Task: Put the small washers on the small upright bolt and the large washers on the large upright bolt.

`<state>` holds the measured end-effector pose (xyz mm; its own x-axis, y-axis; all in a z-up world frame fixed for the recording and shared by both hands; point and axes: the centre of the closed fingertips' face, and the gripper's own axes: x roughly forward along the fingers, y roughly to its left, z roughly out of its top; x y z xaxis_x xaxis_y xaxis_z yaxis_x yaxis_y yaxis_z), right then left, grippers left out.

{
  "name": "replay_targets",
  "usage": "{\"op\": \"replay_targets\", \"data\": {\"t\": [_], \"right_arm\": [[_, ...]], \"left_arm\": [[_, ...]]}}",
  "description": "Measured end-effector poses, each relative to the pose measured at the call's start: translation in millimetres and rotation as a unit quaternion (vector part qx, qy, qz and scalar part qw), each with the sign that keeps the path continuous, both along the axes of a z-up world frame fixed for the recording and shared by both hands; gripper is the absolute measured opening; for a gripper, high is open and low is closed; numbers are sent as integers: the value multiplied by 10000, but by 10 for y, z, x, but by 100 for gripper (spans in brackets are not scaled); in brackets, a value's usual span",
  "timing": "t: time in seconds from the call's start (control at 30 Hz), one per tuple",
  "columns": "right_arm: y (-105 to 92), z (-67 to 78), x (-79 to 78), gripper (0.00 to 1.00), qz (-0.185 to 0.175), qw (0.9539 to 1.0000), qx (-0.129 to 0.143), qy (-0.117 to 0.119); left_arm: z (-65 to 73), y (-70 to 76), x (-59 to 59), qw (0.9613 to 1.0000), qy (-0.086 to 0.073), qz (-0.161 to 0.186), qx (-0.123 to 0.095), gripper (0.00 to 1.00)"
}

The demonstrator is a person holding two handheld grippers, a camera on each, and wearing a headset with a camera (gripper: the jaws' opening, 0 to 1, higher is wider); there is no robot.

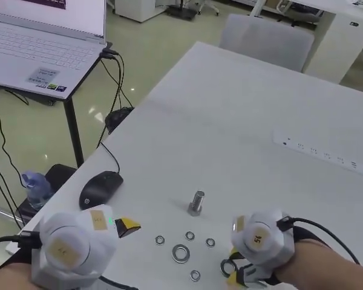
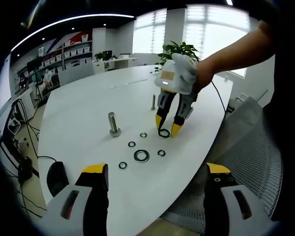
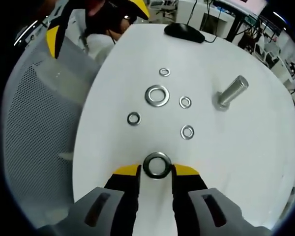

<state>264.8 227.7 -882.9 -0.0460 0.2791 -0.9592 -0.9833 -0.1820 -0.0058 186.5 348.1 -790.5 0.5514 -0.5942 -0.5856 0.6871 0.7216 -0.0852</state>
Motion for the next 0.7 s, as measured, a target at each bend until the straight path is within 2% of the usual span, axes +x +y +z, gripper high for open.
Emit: {"op": "replay_targets", "data": {"t": [0.23,0.43,0.7], "right_arm": [[-1,-5,7,24,-83,9997,-201,-67],[-7,-3,23,21,-282,9996,-89,5],[1,-4,17,21,-372,9992,-120,89]], "left_arm": [[27,-11,3,10000,-17,-17,4,77],[51,-28,4,10000,-26,-30,-3,76],[30,-60,0,9999,9,-112,35,75]]}}
